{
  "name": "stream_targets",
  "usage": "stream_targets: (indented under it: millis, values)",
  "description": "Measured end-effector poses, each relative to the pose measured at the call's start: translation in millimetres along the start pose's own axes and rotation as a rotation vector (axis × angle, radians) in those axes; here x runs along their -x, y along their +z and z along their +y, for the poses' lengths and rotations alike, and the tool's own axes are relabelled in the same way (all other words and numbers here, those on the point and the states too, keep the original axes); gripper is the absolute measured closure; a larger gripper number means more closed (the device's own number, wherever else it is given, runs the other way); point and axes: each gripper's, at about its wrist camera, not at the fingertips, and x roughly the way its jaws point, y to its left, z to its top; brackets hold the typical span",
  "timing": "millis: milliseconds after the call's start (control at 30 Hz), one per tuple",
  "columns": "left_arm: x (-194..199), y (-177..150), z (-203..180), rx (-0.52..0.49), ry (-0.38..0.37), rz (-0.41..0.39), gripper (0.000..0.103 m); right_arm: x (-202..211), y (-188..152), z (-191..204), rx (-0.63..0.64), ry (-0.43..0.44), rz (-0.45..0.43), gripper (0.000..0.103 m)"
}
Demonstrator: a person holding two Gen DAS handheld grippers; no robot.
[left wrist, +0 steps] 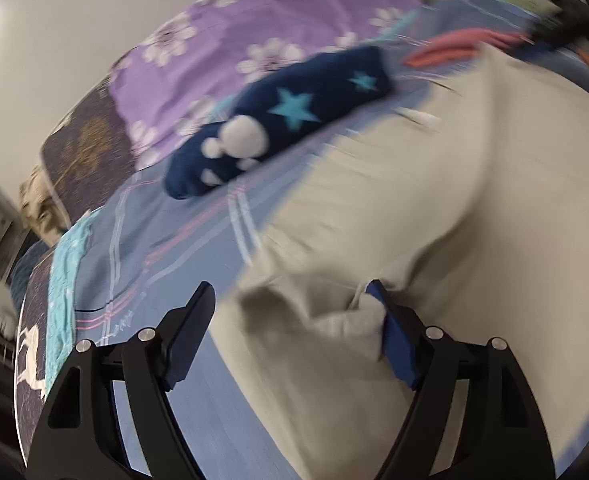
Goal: Fold small clothes
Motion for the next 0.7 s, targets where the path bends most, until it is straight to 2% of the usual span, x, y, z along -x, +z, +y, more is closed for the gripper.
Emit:
stream_targets:
  millis: [33, 100, 133, 200, 267, 333, 400, 467, 533, 633, 700]
  values:
    - [-11, 10, 12, 0.058, 0.030, 0.007, 0.024, 0, 1, -1, -0.007, 0.000, 0.000, 0.058]
    - [-29, 27, 52, 0.258, 0.055, 0.023, 0.024, 0, 2, -2, -0.015, 0.000, -0.002, 0.057]
    - [-32, 30, 72, 0.362, 0.052, 0.024, 0.025, 0, 2, -2, -0.014, -0.002, -0.003, 0.057]
    - [-31, 31, 94, 0.485, 0.009, 0.005, 0.025, 1, 3, -3, -0.007, -0.009, -0.004, 0.056]
    - [-22, 28, 108, 0.544, -0.069, -0.038, 0.024, 0, 3, -6, -0.003, -0.015, -0.001, 0.055]
    - [-15, 24, 113, 0.564, -0.102, -0.060, 0.024, -4, 5, -11, -0.010, -0.020, 0.007, 0.055]
    - [-4, 15, 118, 0.592, -0.200, -0.102, 0.025, -10, 7, -16, -0.033, -0.009, 0.021, 0.055]
    - [11, 7, 114, 0.570, -0.324, -0.145, 0.025, -15, 8, -20, -0.056, 0.008, 0.032, 0.055]
    - [27, 1, 101, 0.465, -0.379, -0.164, 0.025, -20, 9, -20, -0.055, 0.004, 0.036, 0.055]
    - [39, -1, 59, 0.174, -0.349, -0.127, 0.025, -22, 9, -17, -0.039, -0.005, 0.036, 0.054]
    - [28, 2, 39, 0.059, -0.299, -0.075, 0.033, -24, 9, -16, -0.043, -0.006, 0.034, 0.054]
